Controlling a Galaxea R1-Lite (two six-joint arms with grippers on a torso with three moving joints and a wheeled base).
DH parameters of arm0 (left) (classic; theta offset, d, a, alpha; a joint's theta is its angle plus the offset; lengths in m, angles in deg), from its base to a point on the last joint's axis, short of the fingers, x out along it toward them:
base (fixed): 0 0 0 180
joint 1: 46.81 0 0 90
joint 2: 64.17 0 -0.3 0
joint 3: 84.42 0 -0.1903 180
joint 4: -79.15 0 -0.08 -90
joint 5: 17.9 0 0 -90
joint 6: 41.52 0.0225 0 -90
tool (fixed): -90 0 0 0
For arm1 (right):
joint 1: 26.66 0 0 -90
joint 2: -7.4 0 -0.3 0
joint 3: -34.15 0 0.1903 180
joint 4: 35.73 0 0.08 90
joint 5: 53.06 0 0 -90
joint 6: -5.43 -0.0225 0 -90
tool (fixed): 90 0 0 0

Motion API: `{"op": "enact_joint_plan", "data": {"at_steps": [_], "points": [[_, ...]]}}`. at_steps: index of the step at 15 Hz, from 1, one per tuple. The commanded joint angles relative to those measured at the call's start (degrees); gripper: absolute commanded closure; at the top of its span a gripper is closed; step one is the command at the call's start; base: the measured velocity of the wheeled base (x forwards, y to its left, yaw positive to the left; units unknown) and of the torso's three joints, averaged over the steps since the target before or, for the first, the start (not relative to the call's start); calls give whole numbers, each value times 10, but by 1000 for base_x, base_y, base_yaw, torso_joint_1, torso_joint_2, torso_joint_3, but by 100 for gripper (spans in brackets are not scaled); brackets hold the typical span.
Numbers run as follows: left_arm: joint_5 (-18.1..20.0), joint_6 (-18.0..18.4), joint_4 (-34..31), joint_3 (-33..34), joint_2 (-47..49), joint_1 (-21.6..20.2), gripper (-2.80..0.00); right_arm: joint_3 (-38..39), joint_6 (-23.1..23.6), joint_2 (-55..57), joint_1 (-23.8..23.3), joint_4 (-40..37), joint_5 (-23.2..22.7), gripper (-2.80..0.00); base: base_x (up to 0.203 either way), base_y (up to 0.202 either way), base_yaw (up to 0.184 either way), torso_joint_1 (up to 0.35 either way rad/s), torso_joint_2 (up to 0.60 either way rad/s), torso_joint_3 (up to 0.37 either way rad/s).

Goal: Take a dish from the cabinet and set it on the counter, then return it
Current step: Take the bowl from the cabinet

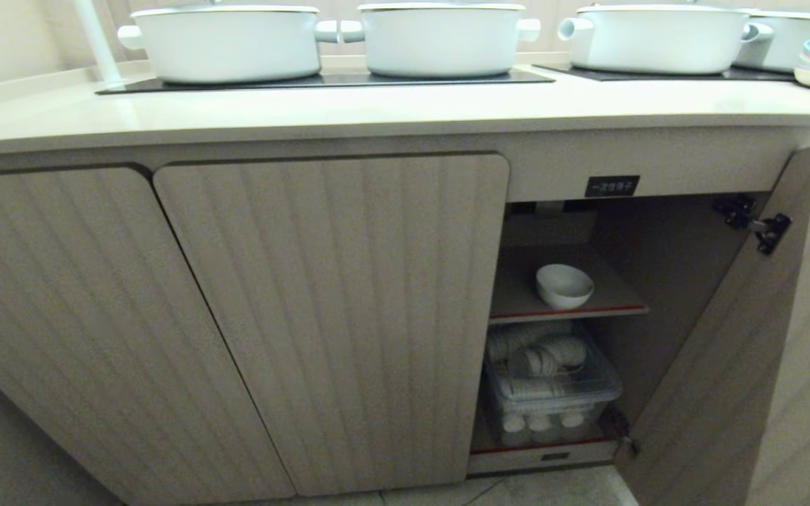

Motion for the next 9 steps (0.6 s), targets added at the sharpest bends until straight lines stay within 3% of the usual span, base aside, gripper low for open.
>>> {"op": "enact_joint_plan", "data": {"at_steps": [1,9], "points": [[0,0,0,0,0,0,0,0,0,0,0,0,0,0,0,0,0,0,0,0],[0,0,0,0,0,0,0,0,0,0,0,0,0,0,0,0,0,0,0,0]]}}
